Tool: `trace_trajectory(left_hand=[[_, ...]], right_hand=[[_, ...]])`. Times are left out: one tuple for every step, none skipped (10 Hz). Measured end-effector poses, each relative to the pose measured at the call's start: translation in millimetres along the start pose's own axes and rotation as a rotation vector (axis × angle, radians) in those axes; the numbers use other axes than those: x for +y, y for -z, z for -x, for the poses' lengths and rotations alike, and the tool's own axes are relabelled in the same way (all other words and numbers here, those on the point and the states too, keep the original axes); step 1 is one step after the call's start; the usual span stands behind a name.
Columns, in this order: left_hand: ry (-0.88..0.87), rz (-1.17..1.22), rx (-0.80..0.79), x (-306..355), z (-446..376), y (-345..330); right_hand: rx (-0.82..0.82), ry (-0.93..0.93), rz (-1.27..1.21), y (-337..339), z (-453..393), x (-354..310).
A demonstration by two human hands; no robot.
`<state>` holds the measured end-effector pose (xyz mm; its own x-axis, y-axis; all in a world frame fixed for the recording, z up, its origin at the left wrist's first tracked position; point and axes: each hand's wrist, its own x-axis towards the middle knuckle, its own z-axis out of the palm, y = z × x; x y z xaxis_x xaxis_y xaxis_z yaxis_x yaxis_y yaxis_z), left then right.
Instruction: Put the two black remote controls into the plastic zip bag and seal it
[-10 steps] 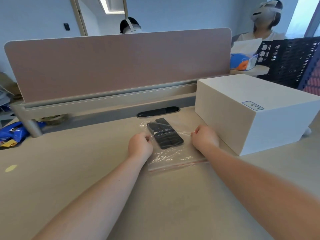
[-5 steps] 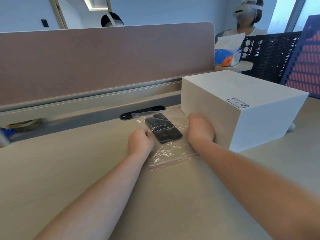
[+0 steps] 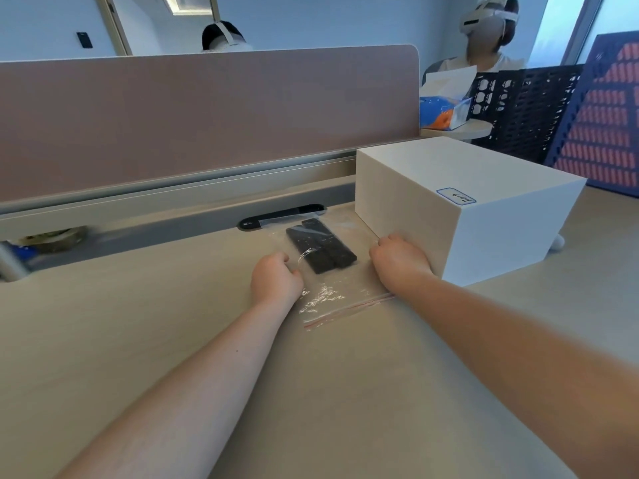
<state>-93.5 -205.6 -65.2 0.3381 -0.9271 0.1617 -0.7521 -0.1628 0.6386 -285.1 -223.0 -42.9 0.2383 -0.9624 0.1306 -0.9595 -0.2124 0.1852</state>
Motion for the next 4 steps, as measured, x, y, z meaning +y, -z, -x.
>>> trace_trajectory(left_hand=[[0.005, 0.004, 0.019, -2.8, 8.8, 3.5], [0.017, 0.008, 0.043, -8.5, 18.2, 8.4], [0.002, 0.032, 0.105, -17.4, 28.5, 11.5], [0.026, 0.077, 0.169, -22.8, 35.1, 14.5]], right_hand=[[-0.012, -0.001, 0.019, 0.7, 5.5, 1.2], [-0.006, -0.023, -0.054, 3.5, 11.7, -0.2], [0.048, -0.079, -0.237, 7.0, 22.4, -3.9], [0.102, -0.146, -0.445, 7.0, 48.7, -0.9]])
